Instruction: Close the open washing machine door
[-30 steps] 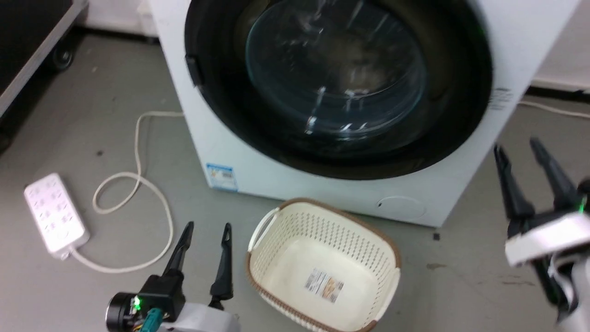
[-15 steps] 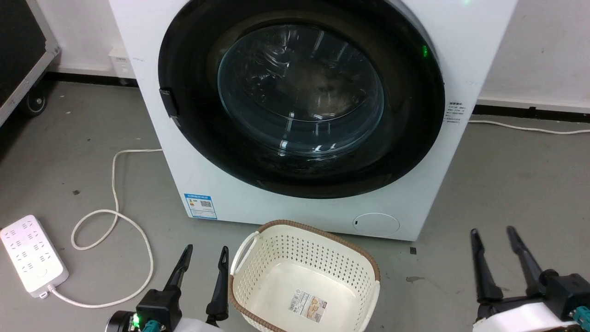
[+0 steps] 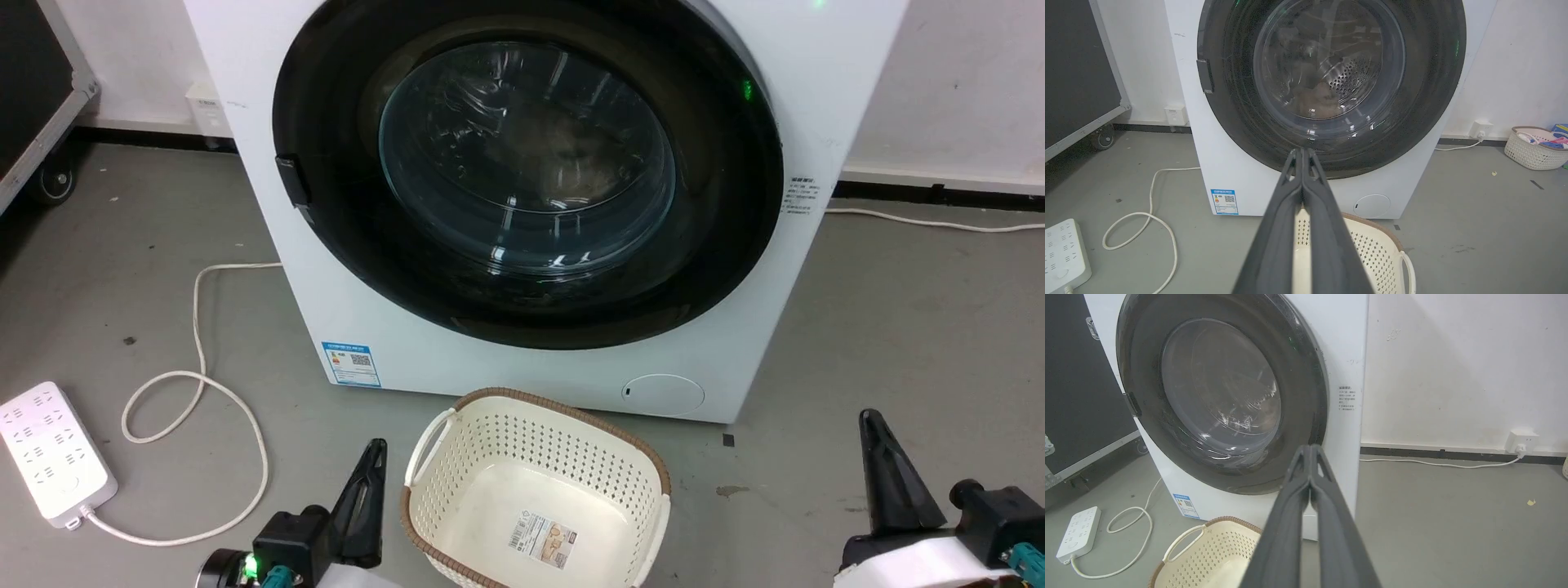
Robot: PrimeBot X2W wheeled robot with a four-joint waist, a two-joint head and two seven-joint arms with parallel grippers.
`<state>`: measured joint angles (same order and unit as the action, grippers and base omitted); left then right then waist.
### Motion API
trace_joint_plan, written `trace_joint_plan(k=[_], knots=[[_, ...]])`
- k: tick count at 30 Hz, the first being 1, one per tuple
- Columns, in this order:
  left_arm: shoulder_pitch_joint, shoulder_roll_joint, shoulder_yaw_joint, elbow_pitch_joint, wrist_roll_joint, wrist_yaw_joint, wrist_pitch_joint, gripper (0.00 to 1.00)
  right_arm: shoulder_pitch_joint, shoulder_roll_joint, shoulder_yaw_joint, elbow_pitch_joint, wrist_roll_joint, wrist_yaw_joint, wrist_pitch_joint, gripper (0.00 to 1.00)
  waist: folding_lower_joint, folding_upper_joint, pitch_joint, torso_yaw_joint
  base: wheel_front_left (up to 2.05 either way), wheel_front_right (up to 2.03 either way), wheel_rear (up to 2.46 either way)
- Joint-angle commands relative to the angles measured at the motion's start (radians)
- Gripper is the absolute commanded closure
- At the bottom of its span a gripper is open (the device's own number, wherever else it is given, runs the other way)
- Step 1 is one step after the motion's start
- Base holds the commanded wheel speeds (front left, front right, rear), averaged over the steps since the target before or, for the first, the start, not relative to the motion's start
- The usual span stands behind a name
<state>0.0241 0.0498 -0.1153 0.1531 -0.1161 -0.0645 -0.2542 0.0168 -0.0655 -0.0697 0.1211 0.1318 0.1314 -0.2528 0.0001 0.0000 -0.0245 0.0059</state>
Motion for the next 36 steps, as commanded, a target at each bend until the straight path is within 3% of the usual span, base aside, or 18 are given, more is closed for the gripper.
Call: trace_joint_plan(k=[1,36], knots=[[-0.001,0.0,0.002,-0.004,0.003,0.002,0.006,1.0,0.0,0.0,0.001,-0.003,-0.004,0.0,0.004,1.0,0.0,0.0,0.0,0.0,0.0,0.0,0.0],[-0.008,0.0,0.038,-0.051,0.039,0.021,0.084,1.0,-0.006,0.005,0.023,-0.04,-0.044,0.0,0.082,1.0,0.0,0.0,0.008,-0.002,0.0,0.0,0.0]])
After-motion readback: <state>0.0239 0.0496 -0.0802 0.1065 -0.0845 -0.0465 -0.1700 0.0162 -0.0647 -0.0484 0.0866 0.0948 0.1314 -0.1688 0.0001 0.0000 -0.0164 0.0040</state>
